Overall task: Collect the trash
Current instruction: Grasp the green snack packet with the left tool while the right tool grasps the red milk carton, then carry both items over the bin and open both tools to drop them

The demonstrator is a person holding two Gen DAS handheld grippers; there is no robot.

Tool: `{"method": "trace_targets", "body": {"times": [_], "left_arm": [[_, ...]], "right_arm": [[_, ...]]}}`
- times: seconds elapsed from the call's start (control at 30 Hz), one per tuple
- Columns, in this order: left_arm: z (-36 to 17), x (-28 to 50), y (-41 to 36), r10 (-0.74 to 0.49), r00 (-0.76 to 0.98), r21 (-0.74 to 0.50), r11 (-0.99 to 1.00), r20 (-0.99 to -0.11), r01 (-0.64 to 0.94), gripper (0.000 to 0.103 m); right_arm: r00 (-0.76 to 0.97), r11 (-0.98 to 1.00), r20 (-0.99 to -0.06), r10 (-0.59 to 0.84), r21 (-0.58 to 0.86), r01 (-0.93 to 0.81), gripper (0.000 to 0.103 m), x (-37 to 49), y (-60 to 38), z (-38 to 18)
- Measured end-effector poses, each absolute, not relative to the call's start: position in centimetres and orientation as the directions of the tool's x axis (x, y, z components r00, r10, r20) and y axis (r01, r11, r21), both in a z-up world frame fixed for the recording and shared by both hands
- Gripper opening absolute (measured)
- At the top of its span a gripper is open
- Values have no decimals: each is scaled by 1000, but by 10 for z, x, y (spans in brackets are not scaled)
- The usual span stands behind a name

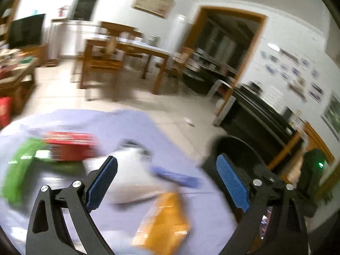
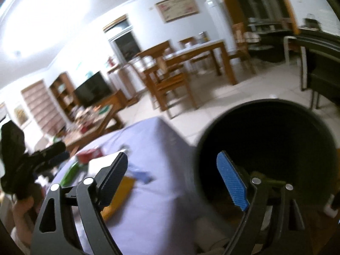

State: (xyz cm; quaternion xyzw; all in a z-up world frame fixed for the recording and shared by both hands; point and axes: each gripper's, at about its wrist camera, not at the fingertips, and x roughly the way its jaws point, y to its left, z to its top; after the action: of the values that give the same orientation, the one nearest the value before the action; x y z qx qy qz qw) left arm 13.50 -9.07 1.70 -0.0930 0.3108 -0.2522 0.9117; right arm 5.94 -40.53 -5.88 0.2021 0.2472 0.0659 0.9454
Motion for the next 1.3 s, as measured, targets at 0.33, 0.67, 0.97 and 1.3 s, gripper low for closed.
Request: {"method": "trace_targets", "body": {"times": [0.33,0.67,0.97,1.3], "left_arm": [[-29,178,36,-200,684,-107,979,-701,176,94],[-61,217,54,-229,581,-132,970,-781,206,76],[-60,203,64,-236,618,-146,970,-750,194,51],[-57,196,62,-276,636,-168,959,-720,227,46]], "right_arm": [[733,871,-487,475,375,-316,98,138,-230,-22],[637,917,-659,400,276,-290,98,235,-127,-34],[599,956,-748,284,170,-241,98,277,-86,-61],[612,946,-723,321,220,-238,91,268,-96,-73]]}}
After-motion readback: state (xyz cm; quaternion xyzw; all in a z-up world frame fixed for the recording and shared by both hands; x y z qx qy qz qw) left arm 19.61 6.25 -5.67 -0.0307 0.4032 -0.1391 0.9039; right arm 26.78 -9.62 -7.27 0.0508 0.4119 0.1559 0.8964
